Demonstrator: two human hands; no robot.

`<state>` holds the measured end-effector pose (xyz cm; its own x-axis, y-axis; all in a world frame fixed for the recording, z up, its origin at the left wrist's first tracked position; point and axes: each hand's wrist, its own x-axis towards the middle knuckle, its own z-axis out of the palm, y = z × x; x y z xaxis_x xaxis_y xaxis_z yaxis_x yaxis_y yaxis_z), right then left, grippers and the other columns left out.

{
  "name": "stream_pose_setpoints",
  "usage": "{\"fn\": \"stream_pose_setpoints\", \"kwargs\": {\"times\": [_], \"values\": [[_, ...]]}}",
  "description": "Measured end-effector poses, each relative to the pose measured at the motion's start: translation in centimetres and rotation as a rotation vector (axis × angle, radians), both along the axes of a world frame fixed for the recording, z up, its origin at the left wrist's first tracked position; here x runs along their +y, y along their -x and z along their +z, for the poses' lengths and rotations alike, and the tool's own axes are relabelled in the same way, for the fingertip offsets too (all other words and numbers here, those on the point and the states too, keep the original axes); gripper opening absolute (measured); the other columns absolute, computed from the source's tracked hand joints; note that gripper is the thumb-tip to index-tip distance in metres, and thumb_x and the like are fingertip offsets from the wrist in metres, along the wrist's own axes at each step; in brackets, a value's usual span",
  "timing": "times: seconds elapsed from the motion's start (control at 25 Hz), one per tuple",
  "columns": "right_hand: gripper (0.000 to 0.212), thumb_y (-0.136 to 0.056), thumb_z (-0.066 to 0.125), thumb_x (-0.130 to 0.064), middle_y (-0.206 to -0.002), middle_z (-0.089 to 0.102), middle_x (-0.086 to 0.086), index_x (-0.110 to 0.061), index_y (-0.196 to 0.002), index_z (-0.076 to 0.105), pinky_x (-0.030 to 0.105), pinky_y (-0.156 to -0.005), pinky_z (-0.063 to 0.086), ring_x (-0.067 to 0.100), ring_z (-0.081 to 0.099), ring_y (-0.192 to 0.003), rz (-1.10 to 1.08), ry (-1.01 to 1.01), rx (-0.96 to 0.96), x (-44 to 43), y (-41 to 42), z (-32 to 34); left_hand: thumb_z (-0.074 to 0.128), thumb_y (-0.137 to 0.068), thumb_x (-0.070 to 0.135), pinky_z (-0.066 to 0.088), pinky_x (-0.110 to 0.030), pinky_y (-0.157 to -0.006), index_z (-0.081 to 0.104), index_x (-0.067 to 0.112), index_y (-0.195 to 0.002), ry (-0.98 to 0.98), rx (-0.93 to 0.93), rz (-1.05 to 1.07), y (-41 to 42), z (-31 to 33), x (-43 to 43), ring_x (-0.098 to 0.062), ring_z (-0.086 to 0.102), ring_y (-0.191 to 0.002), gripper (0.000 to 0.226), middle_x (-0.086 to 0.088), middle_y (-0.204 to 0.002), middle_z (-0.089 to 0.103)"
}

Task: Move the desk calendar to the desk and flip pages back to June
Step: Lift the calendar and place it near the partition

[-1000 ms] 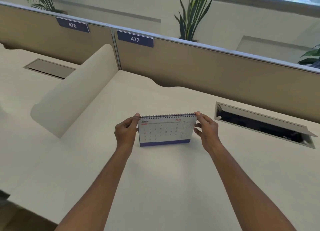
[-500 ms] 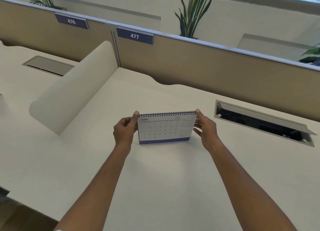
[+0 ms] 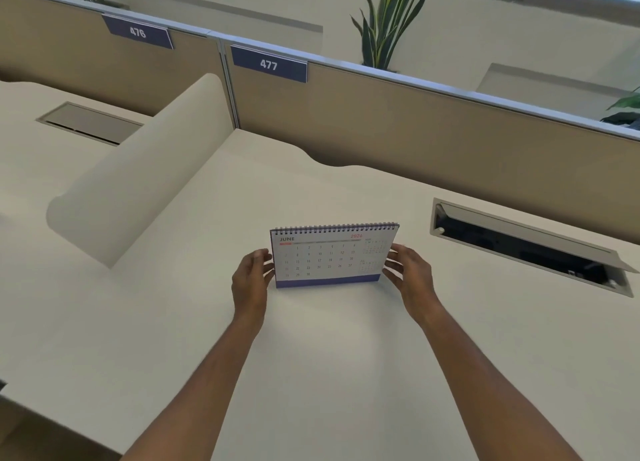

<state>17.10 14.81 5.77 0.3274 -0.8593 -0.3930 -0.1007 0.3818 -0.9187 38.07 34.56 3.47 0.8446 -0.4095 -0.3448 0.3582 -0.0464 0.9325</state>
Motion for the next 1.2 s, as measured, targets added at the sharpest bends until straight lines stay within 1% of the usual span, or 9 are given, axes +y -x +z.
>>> {"fn": "stream_pose_setpoints", "kwargs": {"times": [0.08, 0.16, 0.32, 0.4, 0.6, 0.8, 0.92, 1.08, 1.2], "values": [[0.03, -0.103, 0.053, -0.006, -0.128, 0.069, 0.012, -0.008, -0.13, 0.064, 0.045, -0.101, 0.055, 0.031, 0.064, -0.121, 0.056, 0.07, 0.102, 0.1, 0.3, -1.5, 0.051, -0.107, 0.014, 0.053, -0.047, -0.107, 0.068, 0.016, -0.128, -0.136, -0.108, -0.064, 0.4, -1.5, 0.5, -0.03, 0.066, -0.124, 0.027, -0.004, -0.128, 0.071], [0.04, -0.101, 0.052, 0.0, -0.135, 0.066, 0.004, -0.014, -0.138, 0.06, 0.045, -0.106, 0.053, 0.023, 0.063, -0.123, 0.133, 0.154, 0.166, 0.4, 0.4, -2.3, 0.05, -0.106, 0.012, 0.046, -0.044, -0.115, 0.061, 0.019, -0.143, -0.247, -0.228, -0.162, 0.8, -2.4, 0.8, -0.023, 0.062, -0.131, 0.038, 0.0, -0.141, 0.068], [0.05, -0.102, 0.051, -0.005, -0.132, 0.064, -0.016, -0.029, -0.146, 0.052, 0.03, -0.102, 0.052, 0.002, 0.061, -0.117, 0.245, 0.267, 0.243, 0.7, -0.3, -3.4, 0.047, -0.108, 0.015, 0.043, -0.001, -0.092, 0.048, 0.039, -0.152, -0.273, -0.405, -0.348, 1.4, -2.7, 1.0, 0.001, 0.064, -0.116, 0.05, 0.021, -0.139, 0.064], [0.051, -0.104, 0.05, -0.008, -0.13, 0.062, -0.02, -0.03, -0.15, 0.049, 0.028, -0.102, 0.05, 0.006, 0.061, -0.118, 0.274, 0.31, 0.285, 0.7, -0.5, -3.9, 0.044, -0.11, 0.014, 0.039, 0.006, -0.085, 0.04, 0.038, -0.157, -0.289, -0.454, -0.37, 1.4, -2.8, 0.9, -0.005, 0.062, -0.113, 0.053, 0.017, -0.14, 0.062], [0.055, -0.105, 0.049, -0.006, -0.139, 0.059, -0.01, -0.027, -0.155, 0.042, 0.027, -0.107, 0.046, 0.012, 0.057, -0.124, 0.3, 0.353, 0.298, 0.8, -0.6, -3.9, 0.046, -0.102, -0.002, 0.047, -0.014, -0.09, 0.028, 0.031, -0.164, -0.352, -0.469, -0.406, 1.1, -2.7, 0.5, -0.017, 0.064, -0.108, 0.072, 0.008, -0.139, 0.064], [0.052, -0.103, 0.047, -0.004, -0.132, 0.068, -0.001, -0.025, -0.151, 0.049, 0.018, -0.091, 0.055, 0.018, 0.064, -0.118, 0.31, 0.325, 0.281, -0.5, -1.0, -3.0, 0.065, -0.096, 0.003, 0.043, 0.0, -0.09, 0.028, 0.025, -0.164, -0.336, -0.484, -0.398, 0.7, -2.5, 0.1, -0.016, 0.066, -0.112, 0.081, 0.009, -0.134, 0.066], [0.052, -0.104, 0.048, -0.004, -0.13, 0.069, -0.004, -0.028, -0.15, 0.05, 0.027, -0.09, 0.057, 0.018, 0.064, -0.116, 0.308, 0.303, 0.248, -0.8, -1.4, -3.0, 0.068, -0.095, 0.006, 0.04, 0.004, -0.087, 0.029, 0.027, -0.164, -0.34, -0.491, -0.385, 0.5, -2.4, -0.2, -0.016, 0.066, -0.112, 0.082, 0.009, -0.135, 0.066], [0.052, -0.104, 0.048, -0.003, -0.131, 0.068, -0.005, -0.027, -0.15, 0.05, 0.034, -0.094, 0.057, 0.019, 0.063, -0.117, 0.308, 0.302, 0.226, -1.2, -2.4, -3.5, 0.069, -0.095, 0.007, 0.047, -0.023, -0.103, 0.027, 0.025, -0.164, -0.345, -0.469, -0.364, -0.3, -2.5, -0.6, -0.022, 0.067, -0.121, 0.083, 0.001, -0.143, 0.065], [0.051, -0.104, 0.049, -0.003, -0.134, 0.068, -0.002, -0.023, -0.15, 0.05, 0.035, -0.096, 0.052, 0.02, 0.064, -0.116, 0.32, 0.326, 0.204, -1.6, -4.3, -3.5, 0.067, -0.096, 0.007, 0.046, -0.02, -0.1, 0.027, 0.029, -0.164, -0.376, -0.469, -0.329, -2.1, -2.4, -1.0, -0.019, 0.067, -0.117, 0.082, 0.004, -0.141, 0.067]]}}
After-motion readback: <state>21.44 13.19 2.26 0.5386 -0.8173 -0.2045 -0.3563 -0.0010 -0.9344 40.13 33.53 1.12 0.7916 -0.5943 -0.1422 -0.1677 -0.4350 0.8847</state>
